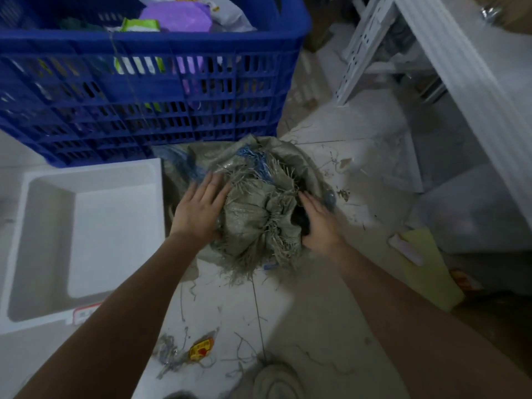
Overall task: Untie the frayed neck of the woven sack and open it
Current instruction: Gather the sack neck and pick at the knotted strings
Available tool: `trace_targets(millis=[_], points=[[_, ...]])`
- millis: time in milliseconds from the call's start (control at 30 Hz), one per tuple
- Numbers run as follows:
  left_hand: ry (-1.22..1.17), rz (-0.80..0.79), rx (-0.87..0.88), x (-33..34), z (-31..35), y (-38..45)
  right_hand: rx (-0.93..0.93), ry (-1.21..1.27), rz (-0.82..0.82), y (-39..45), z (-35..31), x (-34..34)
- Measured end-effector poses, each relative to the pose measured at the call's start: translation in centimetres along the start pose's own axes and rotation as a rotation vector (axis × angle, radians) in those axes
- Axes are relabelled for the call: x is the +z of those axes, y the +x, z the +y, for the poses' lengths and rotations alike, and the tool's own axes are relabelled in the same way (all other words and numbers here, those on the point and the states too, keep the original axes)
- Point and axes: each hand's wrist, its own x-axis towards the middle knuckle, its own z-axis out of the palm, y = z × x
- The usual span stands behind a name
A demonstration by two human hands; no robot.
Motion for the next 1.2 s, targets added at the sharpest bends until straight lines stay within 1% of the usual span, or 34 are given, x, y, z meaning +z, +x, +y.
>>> trace_targets(millis=[33, 100, 167, 233, 333, 467, 500, 567, 600, 633, 700, 733, 767, 800, 833, 867, 967, 1033, 1067, 1100, 1200], points=[[-0.024, -0.005, 0.029, 0.3, 0.3, 0.2, -0.027, 0.003, 0.009, 0.3, -0.2, 0.6], [-0.215, -0.028, 0.022, 0.4, 0.8, 0.8, -0.063, 0.080, 0.050, 0.9, -0.7, 1.6], [-0.380, -0.068, 0.023, 0.7, 1.2, 1.4, -0.075, 0.192, 0.045, 1.4, -1.4, 2.2], [-0.434, -0.083, 0.077, 1.0, 1.6, 1.7, -0.100, 0.250, 0.014, 1.6, -2.2, 2.3], [-0.549, -0.005, 0.125, 1.4, 2.4, 1.7, -0.133, 0.321, 0.023, 1.3, -3.7, 2.2], [-0.789, 0.073, 0.105, 0.5, 2.5, 0.9, -0.039, 0.424, 0.026, 0.9, -4.9, 1.2], [-0.845, 0.080, 0.094, 0.1, 2.4, 0.7, -0.031, 0.506, 0.007, 0.8, -5.1, 0.9], [-0.945, 0.084, 0.069, -0.9, 2.1, 0.2, 0.024, 0.762, 0.020, 0.3, -6.0, -0.3], [-0.996, 0.078, 0.045, -1.4, 2.0, -0.1, 0.110, 0.931, 0.014, 0.0, -6.6, -0.6], [-1.057, 0.078, 0.023, -2.3, 1.9, -0.5, 0.169, 1.047, 0.025, -0.2, -6.8, -1.0], [-1.176, 0.089, 0.006, -3.9, 1.8, -1.2, 0.222, 1.240, -0.004, -1.0, -8.1, -2.6], [-1.218, 0.104, -0.003, -4.6, 1.6, -1.5, 0.209, 1.312, -0.015, -1.1, -8.5, -3.4], [-1.261, 0.106, -0.024, -5.4, 1.4, -1.8, 0.169, 1.314, 0.014, -1.4, -8.9, -4.3], [-1.301, 0.117, -0.035, -6.4, 1.2, -2.2, 0.116, 1.361, 0.029, -1.7, -9.3, -5.3], [-1.331, 0.136, -0.033, -7.4, 1.0, -2.6, 0.108, 1.440, 0.030, -2.0, -9.9, -6.4], [-1.361, 0.169, -0.013, -8.4, 1.0, -2.8, 0.091, 1.470, 0.049, -2.4, -10.5, -7.5], [-1.425, 0.212, -0.005, -11.4, 0.7, -3.7, 0.018, 1.303, 0.127, -3.8, -12.3, -10.7], [-1.420, 0.237, 0.015, -13.5, 0.6, -4.6, -0.017, 1.279, 0.069, -5.0, -12.8, -12.5], [-1.434, 0.249, 0.019, -14.5, 0.6, -4.9, -0.003, 1.343, 0.032, -5.6, -13.3, -13.4], [-1.441, 0.244, -0.010, -15.4, 0.6, -5.1, 0.046, 1.364, 0.036, -6.4, -13.7, -14.4], [-1.525, 0.257, -0.138, -17.8, 0.7, -5.9, -0.039, 1.156, 0.130, -7.4, -14.1, -16.3]])
